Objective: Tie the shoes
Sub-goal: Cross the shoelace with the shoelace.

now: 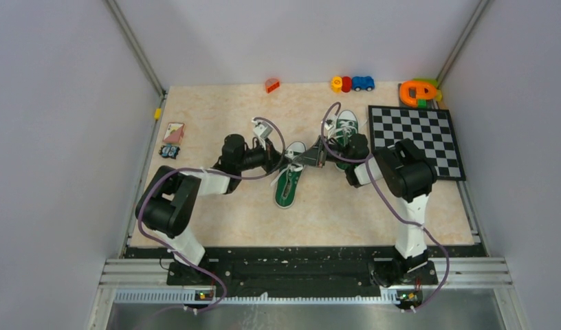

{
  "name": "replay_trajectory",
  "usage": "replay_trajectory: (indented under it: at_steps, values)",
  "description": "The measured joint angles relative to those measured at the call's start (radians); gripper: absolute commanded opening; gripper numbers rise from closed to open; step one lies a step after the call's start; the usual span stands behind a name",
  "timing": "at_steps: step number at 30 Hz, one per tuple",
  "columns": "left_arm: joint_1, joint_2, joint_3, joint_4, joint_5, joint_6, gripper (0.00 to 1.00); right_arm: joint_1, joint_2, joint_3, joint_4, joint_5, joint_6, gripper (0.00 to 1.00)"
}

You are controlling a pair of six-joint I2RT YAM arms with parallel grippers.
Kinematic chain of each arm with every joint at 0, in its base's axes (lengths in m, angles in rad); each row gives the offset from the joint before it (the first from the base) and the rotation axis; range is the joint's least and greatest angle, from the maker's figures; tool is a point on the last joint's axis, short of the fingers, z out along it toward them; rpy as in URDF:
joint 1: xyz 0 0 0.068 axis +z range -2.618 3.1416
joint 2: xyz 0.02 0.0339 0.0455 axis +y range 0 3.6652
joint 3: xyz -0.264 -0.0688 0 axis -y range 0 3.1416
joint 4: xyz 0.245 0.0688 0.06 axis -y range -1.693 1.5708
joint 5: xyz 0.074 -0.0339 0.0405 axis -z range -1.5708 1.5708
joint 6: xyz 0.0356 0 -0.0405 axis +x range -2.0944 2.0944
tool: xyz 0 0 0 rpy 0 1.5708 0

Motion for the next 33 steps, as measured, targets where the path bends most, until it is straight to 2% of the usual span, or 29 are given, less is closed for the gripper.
replay_trajectory:
  at_steps: [12,20,22,24,25,33]
  values:
    - [0.000,0.000,0.041,-0.101,0.026,-0.029,0.00,-0.005,0.030,0.003,0.054,0.000,0.060,0.17]
    - [0.000,0.003,0.065,-0.146,0.041,-0.058,0.00,-0.006,0.031,0.003,0.063,0.000,0.077,0.15]
    - [0.000,0.006,0.069,-0.151,0.043,-0.066,0.00,-0.006,0.032,0.003,0.066,0.000,0.079,0.11]
    - [0.001,0.009,0.072,-0.154,0.044,-0.075,0.00,-0.006,0.033,0.003,0.067,0.000,0.080,0.01]
    - [0.001,0.010,0.073,-0.154,0.044,-0.081,0.00,-0.006,0.033,0.003,0.070,0.000,0.082,0.00]
    - [0.003,0.023,0.076,-0.130,0.042,-0.122,0.00,-0.014,0.034,0.003,0.071,0.002,0.093,0.00]
